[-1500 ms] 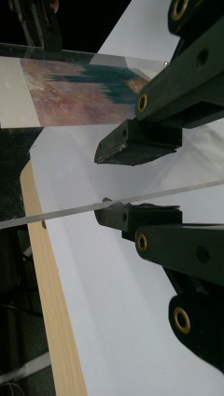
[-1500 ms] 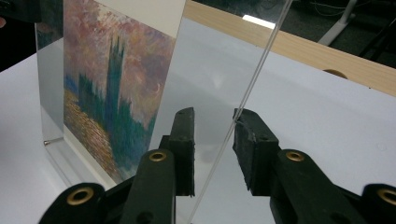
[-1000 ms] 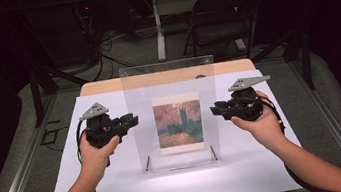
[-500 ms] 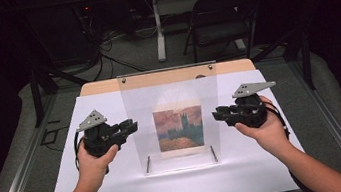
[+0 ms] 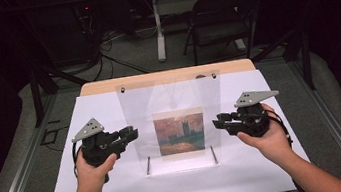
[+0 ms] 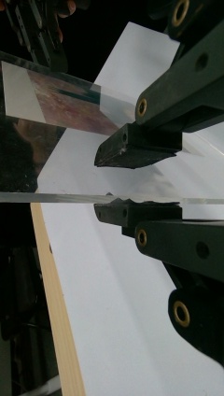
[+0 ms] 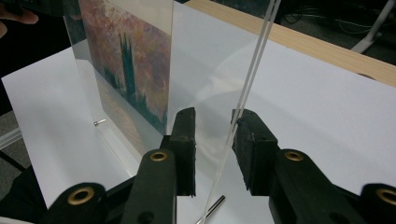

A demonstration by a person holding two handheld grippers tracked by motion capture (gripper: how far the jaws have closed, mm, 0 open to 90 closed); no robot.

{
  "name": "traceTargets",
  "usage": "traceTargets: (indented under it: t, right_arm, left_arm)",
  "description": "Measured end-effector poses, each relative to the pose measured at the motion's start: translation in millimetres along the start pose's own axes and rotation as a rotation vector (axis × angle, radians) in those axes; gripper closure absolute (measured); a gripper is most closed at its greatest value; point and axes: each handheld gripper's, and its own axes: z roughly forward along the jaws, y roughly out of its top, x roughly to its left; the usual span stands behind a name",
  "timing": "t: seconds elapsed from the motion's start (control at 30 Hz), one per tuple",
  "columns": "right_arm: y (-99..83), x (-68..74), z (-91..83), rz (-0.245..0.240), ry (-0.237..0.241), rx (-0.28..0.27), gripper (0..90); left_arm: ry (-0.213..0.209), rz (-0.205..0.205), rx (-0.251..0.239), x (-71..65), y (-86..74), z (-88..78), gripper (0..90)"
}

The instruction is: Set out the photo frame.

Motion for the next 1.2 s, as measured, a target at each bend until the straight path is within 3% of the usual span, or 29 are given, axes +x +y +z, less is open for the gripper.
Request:
traceTargets:
  t: [0.33, 0.9, 1.2]
  right_arm:
    - [-4.4, 5.1, -2.9, -0.003, 0.011, 0.001, 69.2]
    - [-3.0, 5.7, -3.0, -0.006, 0.017, 0.016, 66.1]
    - [-5.5, 3.8, -7.8, 0.007, 0.018, 0.001, 54.0]
  left_arm:
    - [0.011, 0.029, 0.016, -6.8, -2.2, -5.1, 70.9]
    - [0.022, 0.032, 0.027, -9.1, 1.4, -7.8, 68.4]
    - [0.023, 0.016, 0.028, -8.7, 0.5, -16.8, 59.4]
